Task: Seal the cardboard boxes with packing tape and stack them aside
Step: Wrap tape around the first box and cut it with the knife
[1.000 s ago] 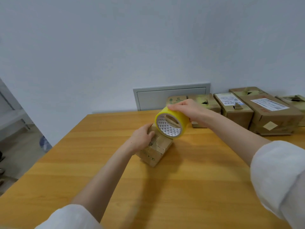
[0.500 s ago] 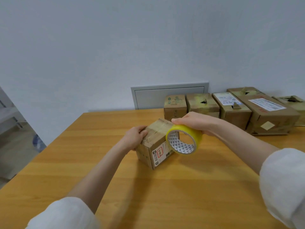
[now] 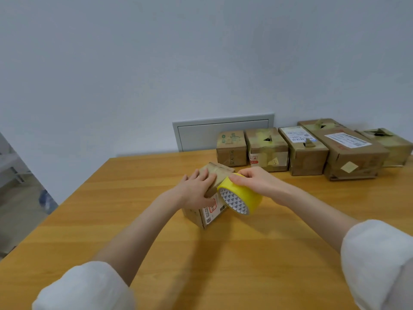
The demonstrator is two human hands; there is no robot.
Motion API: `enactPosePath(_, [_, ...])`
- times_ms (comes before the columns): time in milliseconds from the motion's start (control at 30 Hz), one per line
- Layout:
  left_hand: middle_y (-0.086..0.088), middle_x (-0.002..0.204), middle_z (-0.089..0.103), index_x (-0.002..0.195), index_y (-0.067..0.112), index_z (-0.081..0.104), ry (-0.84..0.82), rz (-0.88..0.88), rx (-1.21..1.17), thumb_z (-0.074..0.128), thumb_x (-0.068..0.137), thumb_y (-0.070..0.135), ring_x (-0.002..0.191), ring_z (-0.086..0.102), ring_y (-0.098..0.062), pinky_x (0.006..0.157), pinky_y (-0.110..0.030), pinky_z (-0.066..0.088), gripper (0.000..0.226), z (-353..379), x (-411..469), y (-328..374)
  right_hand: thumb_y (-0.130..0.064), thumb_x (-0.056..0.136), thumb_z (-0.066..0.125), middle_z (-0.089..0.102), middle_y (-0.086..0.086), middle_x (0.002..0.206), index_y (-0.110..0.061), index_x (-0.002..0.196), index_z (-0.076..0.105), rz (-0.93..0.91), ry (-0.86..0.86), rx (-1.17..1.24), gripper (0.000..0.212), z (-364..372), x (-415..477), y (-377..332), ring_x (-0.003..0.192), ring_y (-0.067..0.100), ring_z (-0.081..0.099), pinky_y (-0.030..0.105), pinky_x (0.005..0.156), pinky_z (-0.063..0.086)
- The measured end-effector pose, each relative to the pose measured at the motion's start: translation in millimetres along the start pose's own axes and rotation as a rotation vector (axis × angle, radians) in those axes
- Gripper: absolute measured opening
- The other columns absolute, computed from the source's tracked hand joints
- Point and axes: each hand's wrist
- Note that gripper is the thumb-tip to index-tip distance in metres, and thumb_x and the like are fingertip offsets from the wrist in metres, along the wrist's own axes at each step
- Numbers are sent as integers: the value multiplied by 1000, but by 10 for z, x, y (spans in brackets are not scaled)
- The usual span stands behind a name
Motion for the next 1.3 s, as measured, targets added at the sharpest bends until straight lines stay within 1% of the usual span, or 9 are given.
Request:
enactPosePath(267, [-7, 161, -12, 153, 28, -3, -1, -11, -56, 55, 90, 41, 148, -6, -25, 119, -51, 6, 86, -18, 48, -47, -41, 88, 64, 70, -4, 96, -25, 100, 68, -49, 1, 70, 20, 9, -32, 92, 90, 13, 65, 27, 77, 51])
enactPosePath(433, [-15, 146, 38, 151, 24, 19, 102, -227, -191, 71, 74, 46, 123, 48, -27, 94, -39, 49, 95, -115, 112, 8, -46, 86, 64, 71, -8, 86, -25, 91, 69, -97, 2, 67, 22, -13, -19, 55, 78, 5, 66, 20, 67, 47])
enactPosePath(567, [-5, 108, 64, 140, 18, 43, 165, -254, -787, 79, 73, 29, 89, 67, -19, 69, -33, 59, 77, -243, 62, -130, -54, 70, 67, 70, -10, 82, -24, 87, 71, -198, -11, 143, 35, -222, 2, -160, 78, 2, 63, 25, 74, 42])
enactPosePath(667, [-9, 104, 67, 143, 18, 40, 171, -280, -1069, 78, 76, 25, 82, 69, -20, 51, -25, 53, 77, -265, -37, -193, -42, 79, 69, 69, -12, 79, -22, 86, 70, -253, -14, 136, 21, -325, 58, -289, 77, 1, 62, 19, 70, 44])
enactPosePath(800, [-10, 113, 66, 145, 25, 38, 204, -255, -1071, 77, 77, 25, 91, 68, -22, 71, -36, 58, 78, -155, -61, -186, -36, 87, 66, 65, -20, 64, -21, 83, 68, -302, 22, 126, 15, -251, 150, -421, 57, -10, 56, 5, 47, 39])
enactPosePath(900, [-11, 114, 67, 146, 24, 37, 183, -241, -1103, 78, 76, 19, 89, 69, -21, 64, -30, 57, 81, -139, -72, -230, -41, 87, 65, 68, -9, 77, -16, 89, 69, -307, 28, 111, 25, -191, 204, -498, 71, 2, 62, 18, 64, 49])
enactPosePath(1033, [-10, 107, 69, 146, 23, 38, 194, -259, -1245, 76, 77, 13, 77, 73, -17, 51, -23, 53, 79, -116, -119, -326, -43, 86, 64, 60, 8, 84, -3, 91, 65, -301, -54, 33, 40, -208, 198, -507, 78, 14, 55, 32, 73, 43])
enactPosePath(1133, [-7, 100, 72, 144, 23, 40, 213, -300, -1332, 72, 80, 11, 70, 72, -13, 48, -24, 53, 73, -29, -140, -423, -39, 86, 67, 69, 6, 93, -10, 99, 69, -243, -111, -52, 32, -326, 178, -485, 82, 13, 63, 35, 76, 48])
enactPosePath(1300, [-1, 98, 75, 141, 30, 44, 183, -303, -1362, 70, 82, 15, 89, 71, -21, 72, -43, 56, 66, 78, -153, -565, -47, 83, 65, 72, 1, 91, -18, 95, 70, -138, -179, -121, 31, -416, 131, -340, 86, 15, 67, 33, 83, 51])
Point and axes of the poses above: each hand's wrist, its own x-axis towards the middle knuckle, its own z-axis out of the palm, y = z × x
